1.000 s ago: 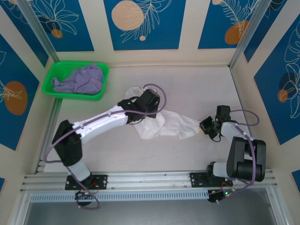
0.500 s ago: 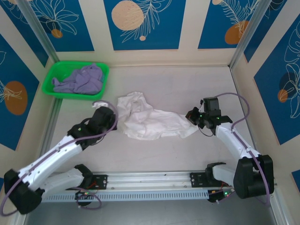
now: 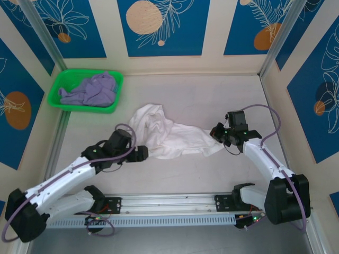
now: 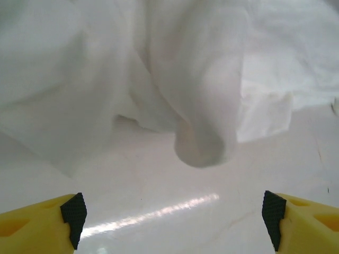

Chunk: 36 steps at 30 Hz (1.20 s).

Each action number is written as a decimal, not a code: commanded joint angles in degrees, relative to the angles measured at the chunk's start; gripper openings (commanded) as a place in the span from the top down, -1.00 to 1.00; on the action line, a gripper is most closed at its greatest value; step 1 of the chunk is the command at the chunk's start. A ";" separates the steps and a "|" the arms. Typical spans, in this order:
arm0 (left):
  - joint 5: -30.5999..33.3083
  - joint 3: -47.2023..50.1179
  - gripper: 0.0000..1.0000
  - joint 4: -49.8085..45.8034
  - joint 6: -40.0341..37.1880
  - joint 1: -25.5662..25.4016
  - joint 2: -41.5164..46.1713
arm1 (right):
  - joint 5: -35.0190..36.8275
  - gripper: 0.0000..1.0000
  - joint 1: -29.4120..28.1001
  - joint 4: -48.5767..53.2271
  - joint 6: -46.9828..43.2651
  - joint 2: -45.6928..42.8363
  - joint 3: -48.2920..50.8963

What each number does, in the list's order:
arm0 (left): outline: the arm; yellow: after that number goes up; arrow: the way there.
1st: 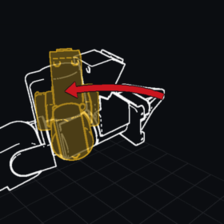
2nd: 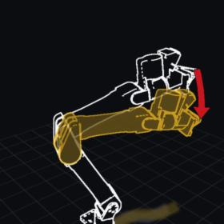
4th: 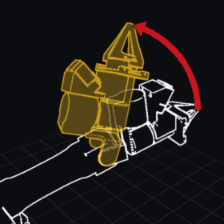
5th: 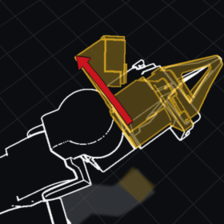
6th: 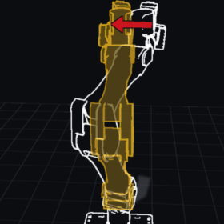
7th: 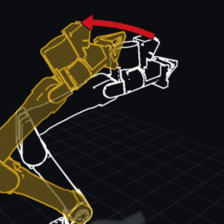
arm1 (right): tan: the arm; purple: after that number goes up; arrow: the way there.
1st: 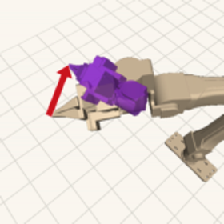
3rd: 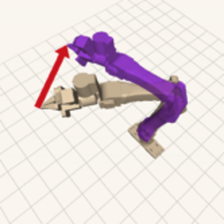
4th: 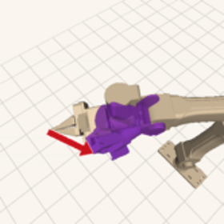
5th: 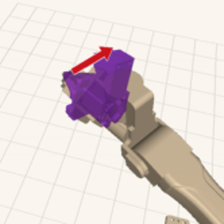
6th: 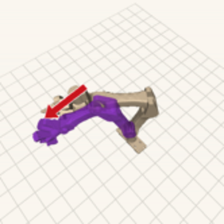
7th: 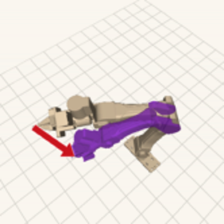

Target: Fold and stack the t-shirts

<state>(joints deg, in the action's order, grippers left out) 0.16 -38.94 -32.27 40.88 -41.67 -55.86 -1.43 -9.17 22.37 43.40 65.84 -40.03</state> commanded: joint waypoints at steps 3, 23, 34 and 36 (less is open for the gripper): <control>-0.39 -2.48 -0.73 5.31 1.66 -4.21 -8.50 | 0.56 1.00 0.05 0.74 -0.55 0.28 -0.28; 14.54 -37.78 1.00 2.38 -13.94 -3.35 -15.23 | 4.54 1.00 3.55 12.22 -1.36 -7.16 -20.97; 18.36 -42.20 1.00 11.13 -22.74 -3.39 1.58 | 6.10 1.00 3.81 12.24 -3.99 -18.67 -27.64; 18.02 -43.16 1.00 12.74 -23.99 -3.31 2.94 | 6.43 1.00 3.77 11.30 -4.26 -20.49 -28.72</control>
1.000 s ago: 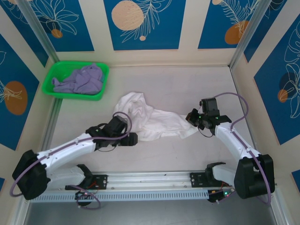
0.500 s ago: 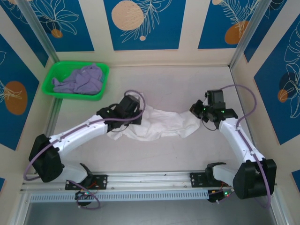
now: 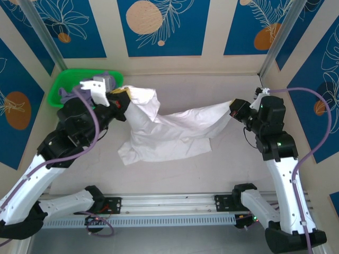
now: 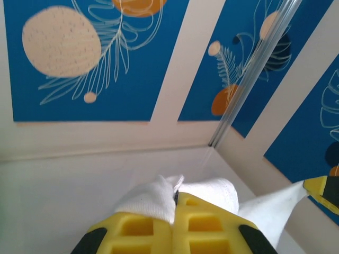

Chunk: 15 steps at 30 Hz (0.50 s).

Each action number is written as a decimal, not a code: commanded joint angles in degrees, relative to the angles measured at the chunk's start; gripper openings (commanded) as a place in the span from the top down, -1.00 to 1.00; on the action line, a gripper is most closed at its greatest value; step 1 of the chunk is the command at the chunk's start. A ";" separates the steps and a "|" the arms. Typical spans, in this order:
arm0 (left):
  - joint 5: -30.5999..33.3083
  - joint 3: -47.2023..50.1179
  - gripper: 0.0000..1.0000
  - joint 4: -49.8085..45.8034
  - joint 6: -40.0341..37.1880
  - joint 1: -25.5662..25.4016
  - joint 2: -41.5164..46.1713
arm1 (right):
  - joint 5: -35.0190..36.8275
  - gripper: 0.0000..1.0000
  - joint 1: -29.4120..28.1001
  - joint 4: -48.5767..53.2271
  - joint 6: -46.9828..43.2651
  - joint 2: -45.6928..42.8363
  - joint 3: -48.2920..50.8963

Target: Fold and stack the t-shirts

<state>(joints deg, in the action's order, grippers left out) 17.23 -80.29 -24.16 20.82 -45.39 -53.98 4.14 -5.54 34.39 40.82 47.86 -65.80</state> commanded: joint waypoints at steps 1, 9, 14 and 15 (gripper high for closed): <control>0.96 -2.31 1.00 5.56 -4.44 0.33 1.47 | 1.16 1.00 0.05 -1.17 -1.79 -3.16 -3.73; 7.38 -7.12 1.00 2.34 -4.05 1.43 -4.39 | 2.19 1.00 -0.28 0.86 -1.97 2.00 -8.58; 2.74 -7.19 1.00 -4.35 5.76 11.65 -12.36 | 3.32 1.00 -0.05 1.05 -1.02 9.66 -6.16; 0.17 -6.72 1.00 -5.10 8.11 14.15 -14.21 | 3.41 1.00 0.16 0.79 -0.77 11.50 -5.72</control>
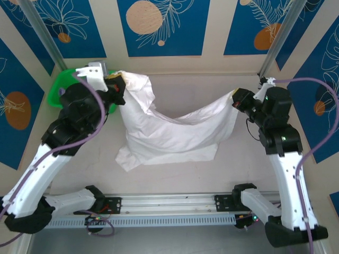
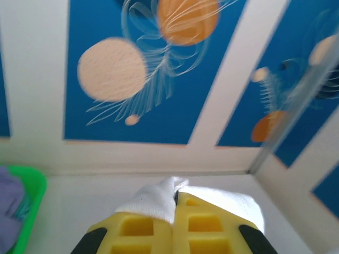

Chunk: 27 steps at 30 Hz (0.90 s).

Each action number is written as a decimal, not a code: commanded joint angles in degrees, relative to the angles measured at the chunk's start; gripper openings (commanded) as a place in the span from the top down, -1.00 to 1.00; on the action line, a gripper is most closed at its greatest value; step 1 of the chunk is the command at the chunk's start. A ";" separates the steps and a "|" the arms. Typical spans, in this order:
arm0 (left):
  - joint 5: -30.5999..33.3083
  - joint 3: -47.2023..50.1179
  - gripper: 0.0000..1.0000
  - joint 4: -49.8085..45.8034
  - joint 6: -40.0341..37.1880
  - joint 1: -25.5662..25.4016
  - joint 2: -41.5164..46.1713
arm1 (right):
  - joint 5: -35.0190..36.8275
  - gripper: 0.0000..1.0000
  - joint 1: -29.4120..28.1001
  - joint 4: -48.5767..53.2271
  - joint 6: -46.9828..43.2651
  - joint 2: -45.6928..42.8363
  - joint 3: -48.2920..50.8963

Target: Fold and stack the t-shirts

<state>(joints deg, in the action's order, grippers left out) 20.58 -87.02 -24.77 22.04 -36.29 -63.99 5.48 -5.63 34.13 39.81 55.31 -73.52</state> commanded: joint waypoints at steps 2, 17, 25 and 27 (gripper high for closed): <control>-9.09 0.89 1.00 -4.59 11.12 10.18 -9.01 | 1.74 1.00 0.90 -0.16 0.76 8.42 2.75; -38.11 -79.88 1.00 -15.67 3.09 18.10 -59.86 | -5.72 1.00 4.07 -1.58 -2.07 36.81 -35.14; -49.57 -45.45 1.00 0.78 -1.35 17.41 -33.43 | -2.50 1.00 0.55 -10.58 -8.85 14.31 -21.77; -49.58 -30.91 1.00 6.46 -1.43 17.10 -24.72 | -3.55 1.00 0.36 -12.02 -9.23 8.66 -15.25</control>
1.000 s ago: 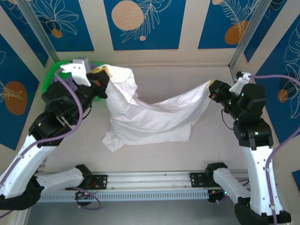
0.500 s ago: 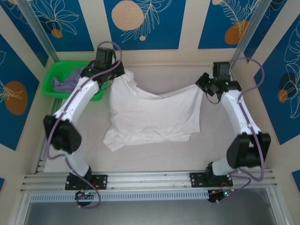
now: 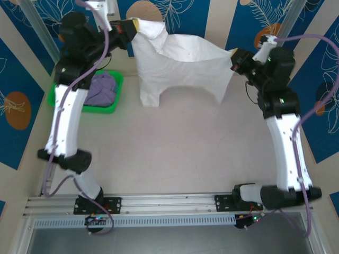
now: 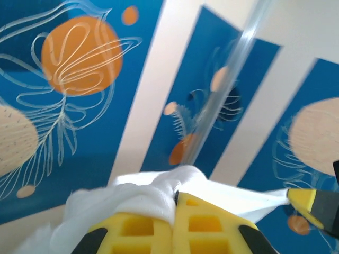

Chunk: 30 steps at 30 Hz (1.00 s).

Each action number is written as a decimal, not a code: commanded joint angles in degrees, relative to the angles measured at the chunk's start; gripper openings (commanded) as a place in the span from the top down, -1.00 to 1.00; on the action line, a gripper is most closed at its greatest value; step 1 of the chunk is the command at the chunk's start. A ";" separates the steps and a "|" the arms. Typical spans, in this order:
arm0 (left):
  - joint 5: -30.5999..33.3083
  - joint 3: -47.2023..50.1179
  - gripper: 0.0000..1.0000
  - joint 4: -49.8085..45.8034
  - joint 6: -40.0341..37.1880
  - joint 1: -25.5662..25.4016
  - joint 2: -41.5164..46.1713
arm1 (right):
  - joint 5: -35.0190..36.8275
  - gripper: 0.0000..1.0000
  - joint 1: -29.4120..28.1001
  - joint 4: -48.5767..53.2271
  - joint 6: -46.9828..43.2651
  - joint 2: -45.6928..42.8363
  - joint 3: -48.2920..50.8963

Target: Fold and stack the t-shirts

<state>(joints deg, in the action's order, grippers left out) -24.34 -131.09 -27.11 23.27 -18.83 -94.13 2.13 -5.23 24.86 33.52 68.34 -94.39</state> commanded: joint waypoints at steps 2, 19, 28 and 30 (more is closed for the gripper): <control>-4.51 25.80 1.00 9.24 -2.70 -0.50 13.43 | -0.97 1.00 -0.11 -2.34 -2.29 -9.68 12.70; 42.49 83.22 -0.60 -0.64 12.30 -1.00 58.18 | 9.09 -0.32 1.98 9.81 8.77 -28.89 45.12; 27.84 63.21 -0.70 -2.76 4.17 -7.32 13.79 | 8.35 -0.30 0.05 10.39 4.87 2.92 32.19; 28.92 58.49 -0.74 -3.04 3.31 -9.87 5.86 | 10.17 -0.29 0.03 11.44 4.07 11.83 26.96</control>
<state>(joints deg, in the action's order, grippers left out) 6.33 -68.05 -26.61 30.48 -25.15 -81.97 9.28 -4.82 33.95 39.59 72.73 -62.43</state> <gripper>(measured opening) 0.866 0.646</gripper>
